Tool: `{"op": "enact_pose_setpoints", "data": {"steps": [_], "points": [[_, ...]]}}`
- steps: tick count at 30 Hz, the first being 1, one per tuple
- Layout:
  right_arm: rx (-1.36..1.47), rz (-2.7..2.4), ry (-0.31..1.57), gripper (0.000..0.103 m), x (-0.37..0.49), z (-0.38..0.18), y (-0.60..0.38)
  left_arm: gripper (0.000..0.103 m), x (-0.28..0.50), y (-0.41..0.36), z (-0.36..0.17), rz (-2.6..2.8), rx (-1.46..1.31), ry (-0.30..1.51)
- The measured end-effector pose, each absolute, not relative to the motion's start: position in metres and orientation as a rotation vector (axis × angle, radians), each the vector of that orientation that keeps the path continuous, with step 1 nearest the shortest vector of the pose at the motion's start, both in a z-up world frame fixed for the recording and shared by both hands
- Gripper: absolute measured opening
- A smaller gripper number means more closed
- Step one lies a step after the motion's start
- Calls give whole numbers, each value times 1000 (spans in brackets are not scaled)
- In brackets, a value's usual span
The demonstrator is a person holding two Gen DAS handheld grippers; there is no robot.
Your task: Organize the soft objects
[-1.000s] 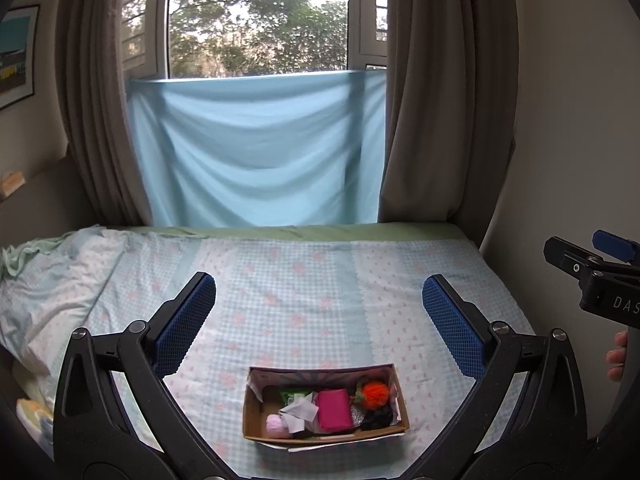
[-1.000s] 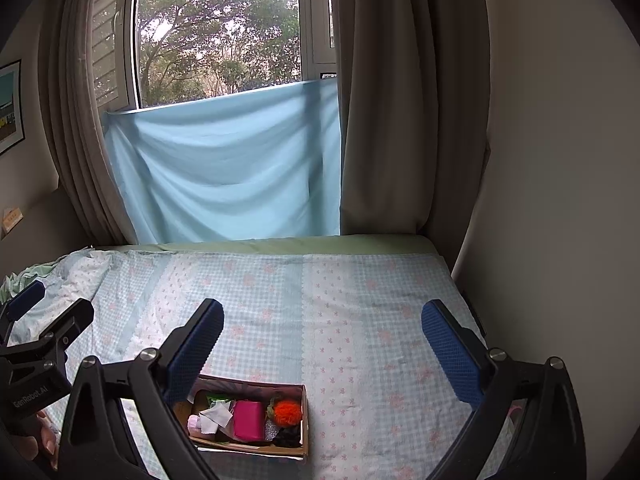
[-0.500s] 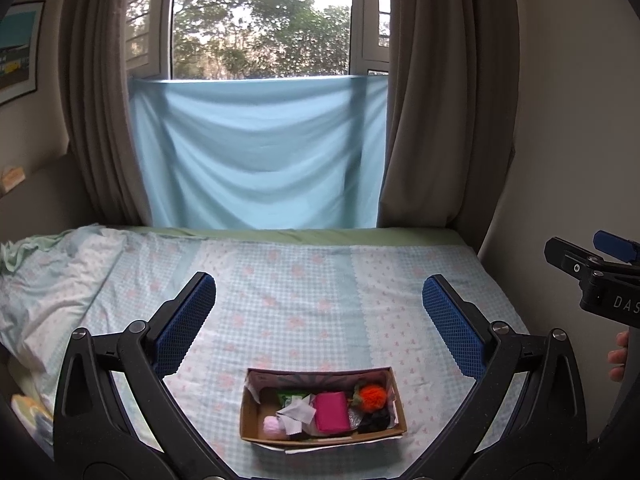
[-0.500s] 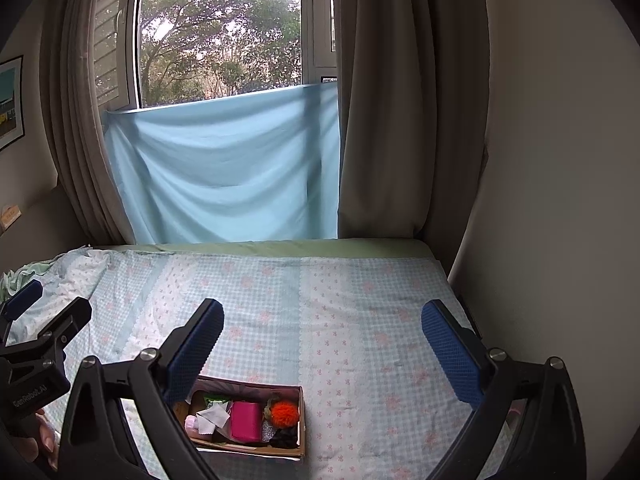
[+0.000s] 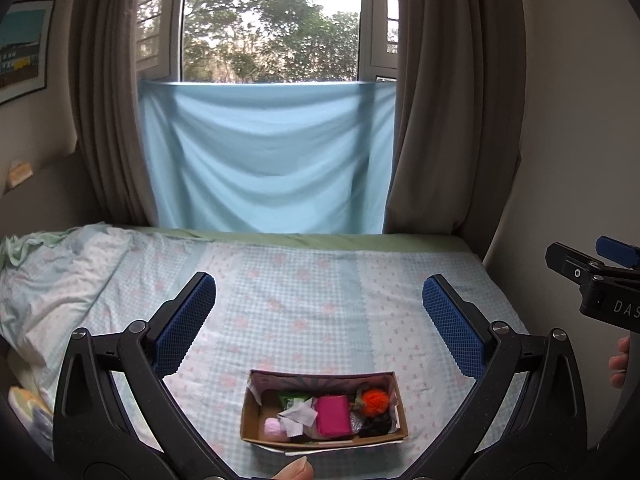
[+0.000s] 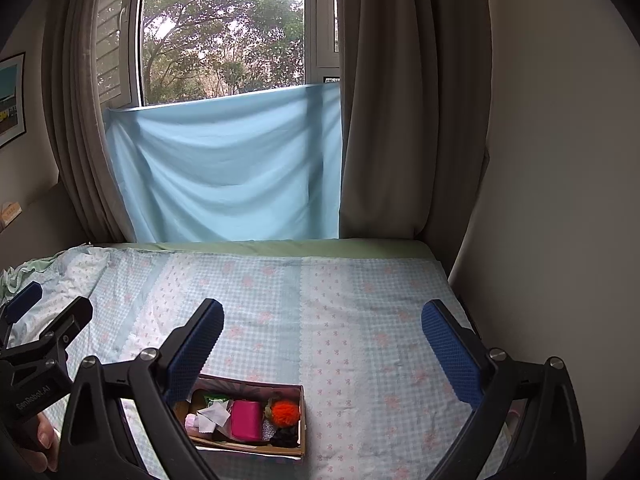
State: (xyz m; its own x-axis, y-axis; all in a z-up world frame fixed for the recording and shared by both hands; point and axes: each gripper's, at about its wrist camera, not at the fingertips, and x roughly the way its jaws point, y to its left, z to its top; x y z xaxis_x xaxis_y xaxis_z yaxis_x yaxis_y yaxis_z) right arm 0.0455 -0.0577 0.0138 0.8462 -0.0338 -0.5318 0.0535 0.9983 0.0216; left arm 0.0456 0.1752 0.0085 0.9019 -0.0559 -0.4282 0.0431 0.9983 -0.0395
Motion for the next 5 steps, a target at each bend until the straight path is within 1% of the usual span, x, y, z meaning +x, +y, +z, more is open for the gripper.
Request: {"op": "enact_pose_setpoints", "data": {"steps": [5], "points": [[40,-41,567,99,45,13,-56,103,43,172,7,-31,10,424]]}}
